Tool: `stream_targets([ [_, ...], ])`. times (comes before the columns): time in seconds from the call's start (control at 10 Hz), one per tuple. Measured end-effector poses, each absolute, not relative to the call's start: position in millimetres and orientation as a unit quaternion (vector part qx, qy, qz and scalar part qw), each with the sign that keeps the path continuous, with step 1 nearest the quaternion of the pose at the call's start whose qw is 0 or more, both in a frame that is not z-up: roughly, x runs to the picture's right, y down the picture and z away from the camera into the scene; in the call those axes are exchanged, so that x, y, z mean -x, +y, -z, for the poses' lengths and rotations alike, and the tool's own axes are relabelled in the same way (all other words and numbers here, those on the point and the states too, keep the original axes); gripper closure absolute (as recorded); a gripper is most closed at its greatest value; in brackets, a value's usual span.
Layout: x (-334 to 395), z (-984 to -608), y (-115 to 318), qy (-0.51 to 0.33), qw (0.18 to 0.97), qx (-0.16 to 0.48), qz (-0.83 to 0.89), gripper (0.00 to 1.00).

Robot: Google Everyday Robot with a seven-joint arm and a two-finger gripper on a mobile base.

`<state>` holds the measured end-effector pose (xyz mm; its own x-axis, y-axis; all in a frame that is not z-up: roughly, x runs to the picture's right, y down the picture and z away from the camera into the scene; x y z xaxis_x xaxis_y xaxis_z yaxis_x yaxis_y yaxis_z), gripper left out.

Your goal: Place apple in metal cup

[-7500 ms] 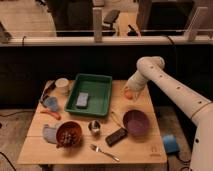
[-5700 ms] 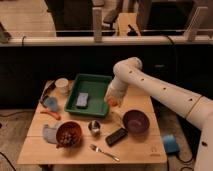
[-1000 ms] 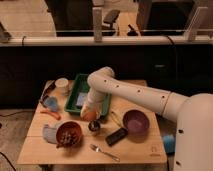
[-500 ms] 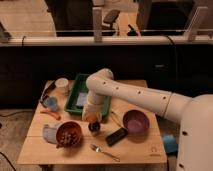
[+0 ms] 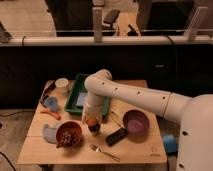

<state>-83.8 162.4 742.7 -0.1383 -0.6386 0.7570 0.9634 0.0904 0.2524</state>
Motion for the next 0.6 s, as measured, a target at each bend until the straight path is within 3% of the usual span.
stream_targets([
  [0.6,74.6,-738.8,169.3,-0.398,0.626,0.222,0.633,0.31],
])
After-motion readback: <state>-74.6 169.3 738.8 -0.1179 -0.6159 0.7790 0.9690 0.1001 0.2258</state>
